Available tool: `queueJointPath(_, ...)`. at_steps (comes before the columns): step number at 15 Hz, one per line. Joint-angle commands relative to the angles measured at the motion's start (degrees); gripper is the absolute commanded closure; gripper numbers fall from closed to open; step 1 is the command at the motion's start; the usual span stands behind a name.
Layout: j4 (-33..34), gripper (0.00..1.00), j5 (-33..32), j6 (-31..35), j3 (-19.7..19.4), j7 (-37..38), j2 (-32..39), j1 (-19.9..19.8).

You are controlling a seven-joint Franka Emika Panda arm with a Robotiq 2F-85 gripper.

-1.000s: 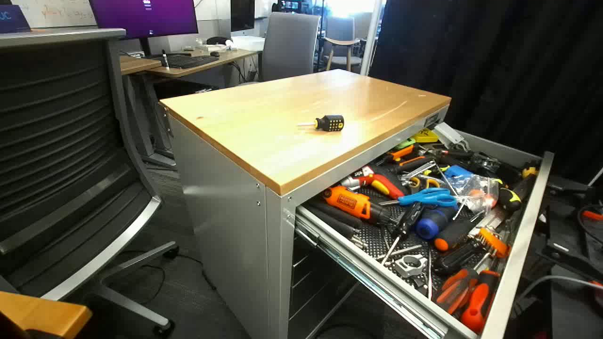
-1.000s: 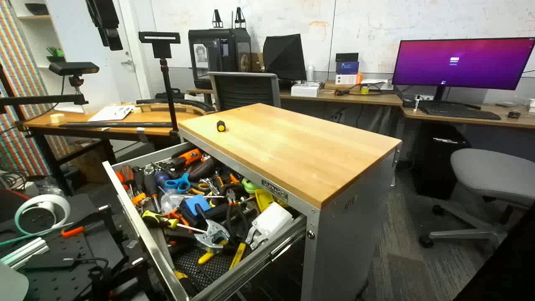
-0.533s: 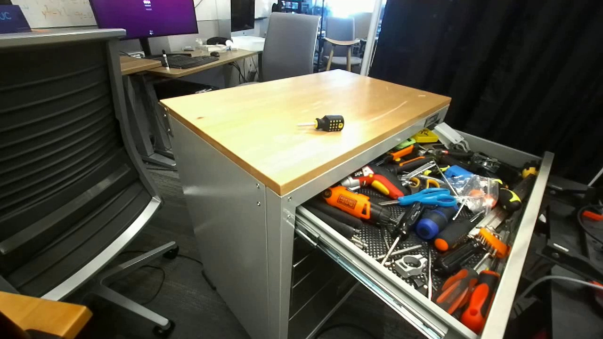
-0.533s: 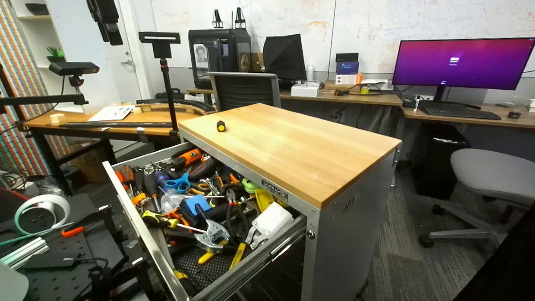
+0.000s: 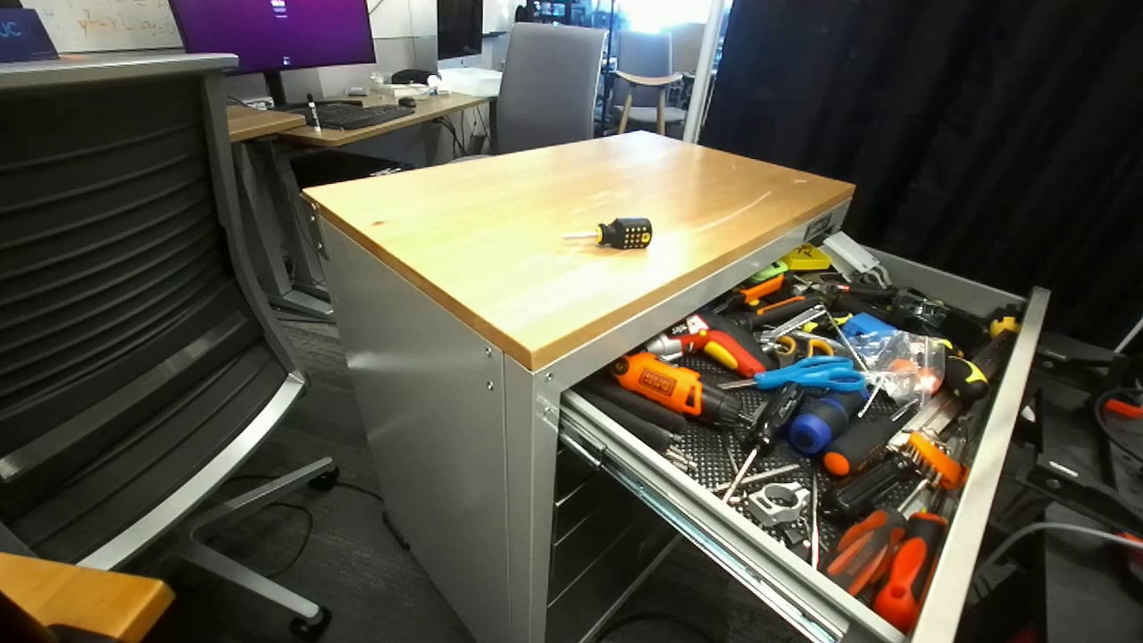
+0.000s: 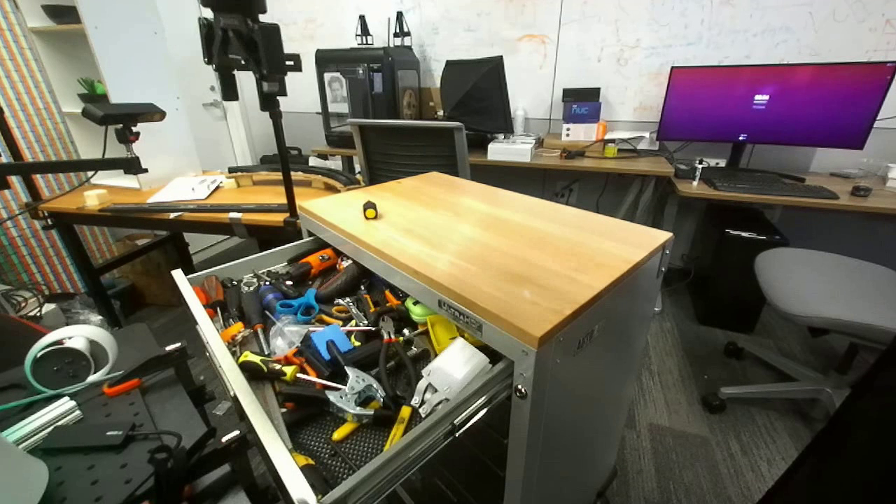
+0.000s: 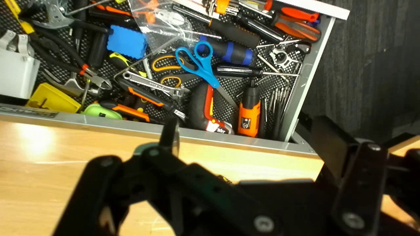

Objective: Put the screwdriver in the open drawer then close the drawer

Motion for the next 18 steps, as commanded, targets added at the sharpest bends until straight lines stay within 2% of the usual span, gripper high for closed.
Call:
queueJointPath(1, 10.88, 0.0, -0.5, -1.38, -1.61, -8.85, 14.83, 2.17)
queueJointPath(3, 15.87, 0.0, -0.83, -2.28, -1.15, -13.08, 21.99, 2.51)
queueJointPath(8, 28.76, 0.0, -7.39, 0.09, 2.27, -10.73, 39.62, 3.39)
queueJointPath(12, 36.62, 0.0, -16.42, 10.06, 2.87, -2.21, 50.53, 6.74)
queueJointPath(13, 39.1, 0.0, -18.68, 10.75, 2.48, -0.67, 53.4, 7.79)
queueJointPath(16, 45.62, 0.0, -23.29, 10.23, 1.24, 2.76, 59.69, 10.04)
queueJointPath(18, 47.95, 0.0, -23.02, 7.01, 1.26, 1.6, 61.46, 9.97)
